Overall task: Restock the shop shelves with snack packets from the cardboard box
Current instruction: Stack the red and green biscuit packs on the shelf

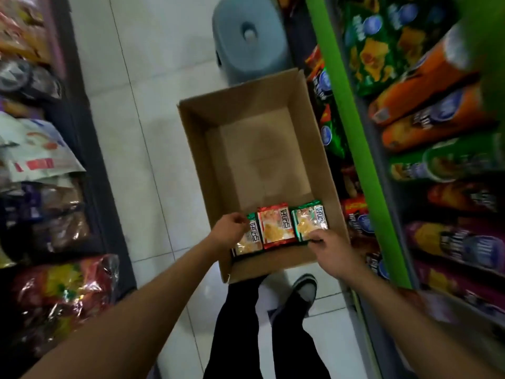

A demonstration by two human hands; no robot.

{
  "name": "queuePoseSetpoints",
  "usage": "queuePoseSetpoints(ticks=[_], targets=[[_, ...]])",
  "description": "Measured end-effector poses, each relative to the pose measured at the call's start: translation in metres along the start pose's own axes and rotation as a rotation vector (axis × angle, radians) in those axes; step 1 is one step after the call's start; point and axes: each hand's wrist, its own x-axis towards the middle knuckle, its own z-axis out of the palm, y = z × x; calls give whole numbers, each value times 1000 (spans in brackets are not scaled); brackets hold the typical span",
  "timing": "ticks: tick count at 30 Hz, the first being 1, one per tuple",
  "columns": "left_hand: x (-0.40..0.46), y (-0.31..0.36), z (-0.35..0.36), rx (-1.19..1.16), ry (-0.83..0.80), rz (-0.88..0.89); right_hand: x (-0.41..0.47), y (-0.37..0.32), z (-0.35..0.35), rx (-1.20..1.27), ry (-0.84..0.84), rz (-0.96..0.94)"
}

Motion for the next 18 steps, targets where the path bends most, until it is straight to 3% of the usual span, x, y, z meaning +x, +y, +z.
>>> queuePoseSetpoints(ticks=[8,12,18], targets=[[134,-88,72,155,-43,-84,119,82,74,48,-55,180],[185,-95,81,288,-41,-58,162,94,95,46,-77,206],[253,-87,77,277,30,-47,200,83,150,172,-183,245]])
